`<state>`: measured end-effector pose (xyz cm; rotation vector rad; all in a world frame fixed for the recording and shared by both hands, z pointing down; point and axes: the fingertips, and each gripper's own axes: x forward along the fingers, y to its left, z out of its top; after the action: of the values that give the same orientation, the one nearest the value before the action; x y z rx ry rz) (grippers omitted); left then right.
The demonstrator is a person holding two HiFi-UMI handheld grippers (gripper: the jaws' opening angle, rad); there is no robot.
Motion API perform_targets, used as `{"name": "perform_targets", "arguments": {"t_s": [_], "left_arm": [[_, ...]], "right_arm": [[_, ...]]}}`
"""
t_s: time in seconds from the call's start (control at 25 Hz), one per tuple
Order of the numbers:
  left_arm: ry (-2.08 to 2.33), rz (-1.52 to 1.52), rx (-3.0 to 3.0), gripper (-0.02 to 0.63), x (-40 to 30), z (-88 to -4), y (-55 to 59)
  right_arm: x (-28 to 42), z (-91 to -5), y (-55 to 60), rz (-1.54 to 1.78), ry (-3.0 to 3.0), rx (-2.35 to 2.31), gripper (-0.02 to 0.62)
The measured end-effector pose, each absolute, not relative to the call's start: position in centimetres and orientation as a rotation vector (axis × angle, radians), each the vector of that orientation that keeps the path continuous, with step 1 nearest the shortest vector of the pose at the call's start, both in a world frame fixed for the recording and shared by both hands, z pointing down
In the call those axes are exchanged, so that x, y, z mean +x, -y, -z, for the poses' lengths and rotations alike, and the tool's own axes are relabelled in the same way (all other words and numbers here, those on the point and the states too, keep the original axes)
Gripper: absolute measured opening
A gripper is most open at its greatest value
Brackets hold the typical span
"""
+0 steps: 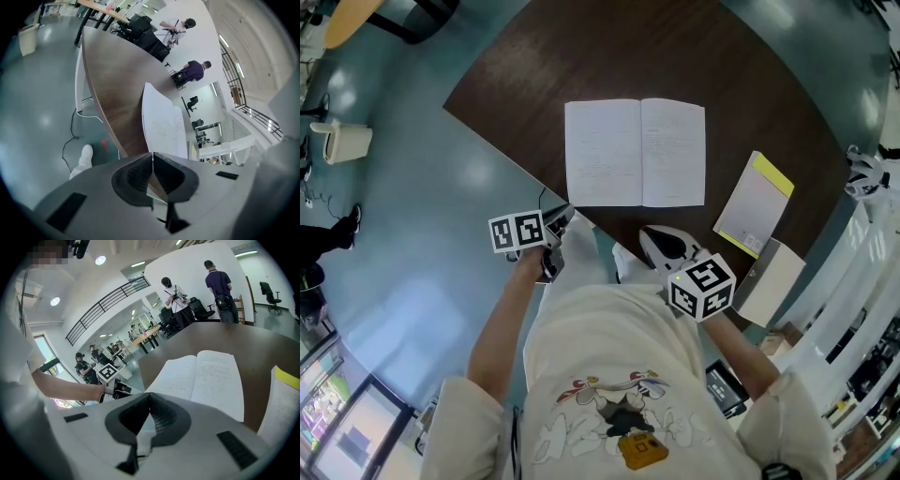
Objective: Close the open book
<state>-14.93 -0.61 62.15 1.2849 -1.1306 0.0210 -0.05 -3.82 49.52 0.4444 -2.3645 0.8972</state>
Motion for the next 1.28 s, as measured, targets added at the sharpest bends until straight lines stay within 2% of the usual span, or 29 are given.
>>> {"name": "perform_targets", "arguments": {"t_s": [0.36, 0.52, 1.08, 1.28], "left_arm": [[1.158, 0.009, 1.307, 0.006, -14.4, -59.7, 1.1], [1.162, 0.011, 1.304, 0.006, -14.4, -60.2, 1.0], [1.136, 0.028, 1.319, 0.006, -14.6, -61.3, 0.7], [1.115, 0.032, 1.33, 0.006, -14.8, -61.4, 0.8]], "right_arm": [[-3.9, -50.4, 2.2, -0.443, 2.442, 0.204, 0.012], [-6.8, -52.6, 1.8, -0.332, 2.419, 0.088, 0.083], [-11.7, -61.0, 1.0, 0.258, 2.177, -0.177, 0.098], [-12.5, -62.6, 0.9, 0.37, 2.08, -0.265, 0.1]]}}
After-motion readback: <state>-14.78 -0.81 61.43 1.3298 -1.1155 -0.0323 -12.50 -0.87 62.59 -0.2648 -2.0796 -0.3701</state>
